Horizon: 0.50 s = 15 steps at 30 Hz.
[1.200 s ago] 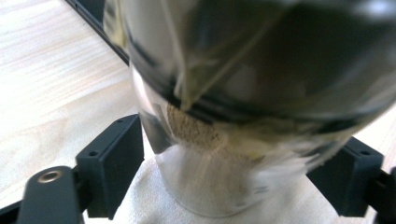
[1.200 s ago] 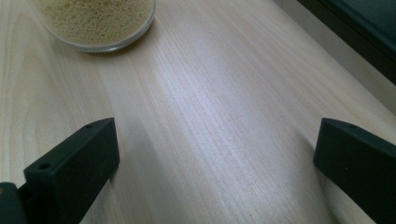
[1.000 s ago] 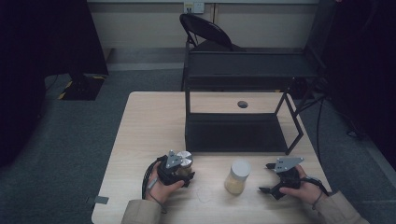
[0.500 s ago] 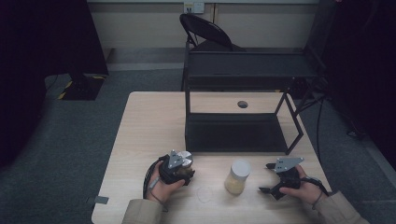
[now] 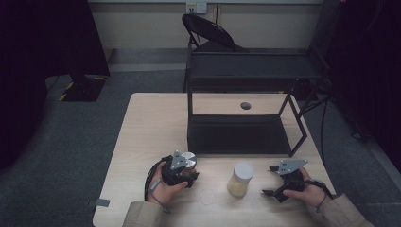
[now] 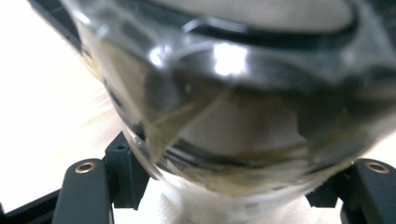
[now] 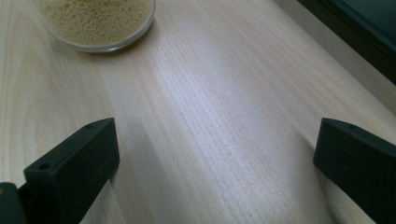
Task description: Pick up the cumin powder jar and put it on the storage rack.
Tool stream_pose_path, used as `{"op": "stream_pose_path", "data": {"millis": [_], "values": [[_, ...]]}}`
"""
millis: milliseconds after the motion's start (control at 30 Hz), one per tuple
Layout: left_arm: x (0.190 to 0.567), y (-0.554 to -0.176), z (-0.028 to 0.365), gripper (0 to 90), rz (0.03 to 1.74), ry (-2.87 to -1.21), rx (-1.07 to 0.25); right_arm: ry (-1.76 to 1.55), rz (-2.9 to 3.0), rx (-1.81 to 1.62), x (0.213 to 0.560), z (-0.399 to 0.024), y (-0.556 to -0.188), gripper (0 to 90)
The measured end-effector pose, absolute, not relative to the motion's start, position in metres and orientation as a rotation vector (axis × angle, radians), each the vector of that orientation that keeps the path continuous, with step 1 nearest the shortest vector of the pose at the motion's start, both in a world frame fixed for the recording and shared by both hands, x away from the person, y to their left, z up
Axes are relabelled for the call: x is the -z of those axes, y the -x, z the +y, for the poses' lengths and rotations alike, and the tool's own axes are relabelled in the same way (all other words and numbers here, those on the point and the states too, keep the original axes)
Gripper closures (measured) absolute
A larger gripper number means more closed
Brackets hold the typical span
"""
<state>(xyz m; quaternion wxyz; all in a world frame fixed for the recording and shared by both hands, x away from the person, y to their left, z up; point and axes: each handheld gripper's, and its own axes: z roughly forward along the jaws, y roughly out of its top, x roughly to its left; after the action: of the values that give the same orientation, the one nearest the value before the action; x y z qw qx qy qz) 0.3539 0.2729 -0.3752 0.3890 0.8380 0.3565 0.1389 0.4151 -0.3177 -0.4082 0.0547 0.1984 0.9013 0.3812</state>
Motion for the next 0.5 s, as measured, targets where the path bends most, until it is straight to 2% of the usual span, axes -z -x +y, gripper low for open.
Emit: {"op": "stream_pose_path", "data": {"millis": [500], "values": [[0.350,-0.370,0.257,31.1,0.834,-2.181,-0.305,-0.603,2.736,-1.158,0.408,-0.318,-0.415,0.0]]}}
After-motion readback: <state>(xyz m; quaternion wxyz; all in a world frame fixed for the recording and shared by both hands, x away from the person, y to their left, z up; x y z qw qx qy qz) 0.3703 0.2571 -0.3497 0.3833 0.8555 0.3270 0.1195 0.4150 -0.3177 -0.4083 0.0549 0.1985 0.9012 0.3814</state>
